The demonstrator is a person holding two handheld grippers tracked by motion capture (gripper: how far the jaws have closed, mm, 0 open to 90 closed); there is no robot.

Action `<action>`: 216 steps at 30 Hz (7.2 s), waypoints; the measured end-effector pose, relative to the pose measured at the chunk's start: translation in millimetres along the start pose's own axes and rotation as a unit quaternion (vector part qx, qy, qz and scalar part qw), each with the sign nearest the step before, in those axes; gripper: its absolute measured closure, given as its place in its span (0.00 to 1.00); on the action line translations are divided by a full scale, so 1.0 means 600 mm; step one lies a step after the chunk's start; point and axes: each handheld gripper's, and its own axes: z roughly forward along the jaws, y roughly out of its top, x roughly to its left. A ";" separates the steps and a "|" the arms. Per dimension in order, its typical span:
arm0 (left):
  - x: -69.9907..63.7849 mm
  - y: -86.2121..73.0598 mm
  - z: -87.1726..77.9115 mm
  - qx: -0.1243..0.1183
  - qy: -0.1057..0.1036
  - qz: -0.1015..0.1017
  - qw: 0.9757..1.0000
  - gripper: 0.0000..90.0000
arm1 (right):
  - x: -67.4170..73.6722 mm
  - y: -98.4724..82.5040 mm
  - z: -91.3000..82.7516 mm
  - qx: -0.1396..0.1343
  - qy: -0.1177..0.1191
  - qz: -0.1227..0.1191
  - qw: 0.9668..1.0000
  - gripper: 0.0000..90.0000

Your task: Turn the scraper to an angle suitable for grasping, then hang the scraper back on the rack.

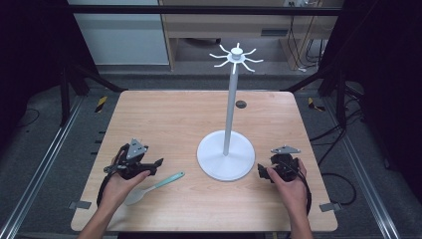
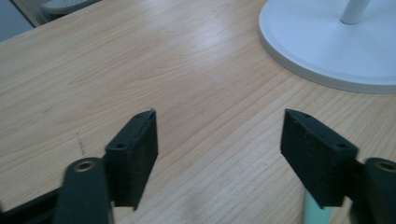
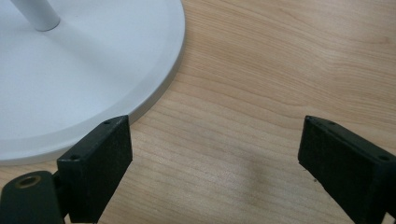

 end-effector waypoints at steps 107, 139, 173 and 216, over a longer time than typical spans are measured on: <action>-0.111 0.056 0.055 0.291 -0.156 0.214 0.919 0.35 | 0.017 0.002 0.003 0.009 0.013 -0.019 1.000 0.10; -0.107 0.064 0.094 0.333 -0.186 0.188 0.905 0.78 | 0.016 0.003 0.002 0.007 0.015 -0.016 1.000 0.09; -0.053 0.116 -0.067 0.145 -0.147 0.122 0.971 0.82 | 0.016 0.002 0.003 0.010 0.009 -0.016 1.000 0.10; -0.025 0.241 -0.175 -0.040 -0.069 0.073 0.994 0.82 | 0.015 0.003 0.004 0.011 0.013 -0.014 1.000 0.10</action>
